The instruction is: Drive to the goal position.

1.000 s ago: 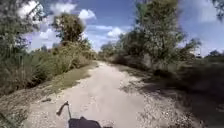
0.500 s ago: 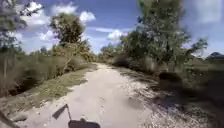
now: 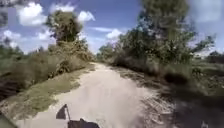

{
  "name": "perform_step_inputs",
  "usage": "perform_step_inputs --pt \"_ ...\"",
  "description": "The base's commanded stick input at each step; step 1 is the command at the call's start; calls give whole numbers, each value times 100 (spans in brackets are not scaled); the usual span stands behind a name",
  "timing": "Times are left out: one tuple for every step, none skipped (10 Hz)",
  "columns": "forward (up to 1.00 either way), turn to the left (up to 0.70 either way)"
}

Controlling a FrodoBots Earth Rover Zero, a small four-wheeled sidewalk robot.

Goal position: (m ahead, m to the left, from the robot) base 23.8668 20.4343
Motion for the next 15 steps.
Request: perform_step_inputs --pt "85 0" --pt "85 0" --pt "85 0" --pt "85 0" --pt "85 0" --pt "85 0" --pt "85 0" --pt "85 0" --pt "85 0" --pt "85 0" --pt "85 0" --pt "85 0" --pt "85 0" --pt "85 0" --pt "85 0"
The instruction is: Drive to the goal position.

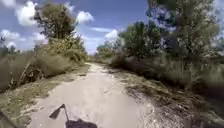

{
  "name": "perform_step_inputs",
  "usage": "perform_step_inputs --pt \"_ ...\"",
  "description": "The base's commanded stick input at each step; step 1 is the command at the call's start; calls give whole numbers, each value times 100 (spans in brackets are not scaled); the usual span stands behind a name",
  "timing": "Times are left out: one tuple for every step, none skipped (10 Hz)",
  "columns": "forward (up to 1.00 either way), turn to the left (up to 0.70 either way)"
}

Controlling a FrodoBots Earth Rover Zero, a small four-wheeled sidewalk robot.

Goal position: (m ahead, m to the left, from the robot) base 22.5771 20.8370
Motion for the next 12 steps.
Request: perform_step_inputs --pt "85 0" --pt "85 0" --pt "85 0" --pt "85 0" --pt "85 0" --pt "85 0" --pt "85 0" --pt "85 0" --pt "85 0" --pt "85 0" --pt "85 0" --pt "85 0"
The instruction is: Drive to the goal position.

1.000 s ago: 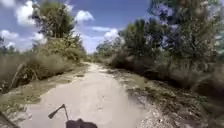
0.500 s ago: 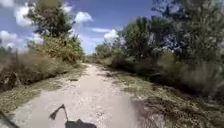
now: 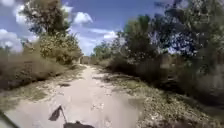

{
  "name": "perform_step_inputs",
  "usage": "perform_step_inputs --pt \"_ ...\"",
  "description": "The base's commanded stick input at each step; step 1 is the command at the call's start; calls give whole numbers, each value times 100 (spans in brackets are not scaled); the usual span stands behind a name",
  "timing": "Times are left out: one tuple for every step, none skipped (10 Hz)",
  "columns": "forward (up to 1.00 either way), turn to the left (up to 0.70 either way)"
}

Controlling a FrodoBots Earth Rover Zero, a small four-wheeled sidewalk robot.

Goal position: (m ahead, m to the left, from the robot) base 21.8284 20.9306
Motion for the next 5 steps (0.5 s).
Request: perform_step_inputs --pt "85 0" --pt "85 0" --pt "85 0" --pt "85 0" --pt "85 0"
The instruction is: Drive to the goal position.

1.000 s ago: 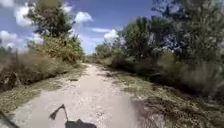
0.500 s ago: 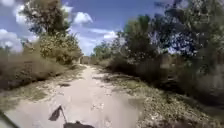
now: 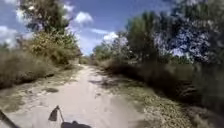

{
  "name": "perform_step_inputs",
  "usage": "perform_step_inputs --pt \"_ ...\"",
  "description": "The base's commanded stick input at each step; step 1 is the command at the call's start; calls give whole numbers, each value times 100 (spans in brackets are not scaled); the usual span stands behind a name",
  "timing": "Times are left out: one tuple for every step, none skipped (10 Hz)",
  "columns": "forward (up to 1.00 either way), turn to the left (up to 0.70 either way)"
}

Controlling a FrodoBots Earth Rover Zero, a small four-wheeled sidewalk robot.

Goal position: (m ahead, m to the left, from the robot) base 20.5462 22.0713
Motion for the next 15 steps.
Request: perform_step_inputs --pt "85 0" --pt "85 0" --pt "85 0" --pt "85 0" --pt "85 0" --pt "85 0" --pt "85 0" --pt "85 0" --pt "85 20" --pt "85 34" --pt "85 34" --pt "85 34" --pt "85 34" --pt "85 34" --pt "85 34"
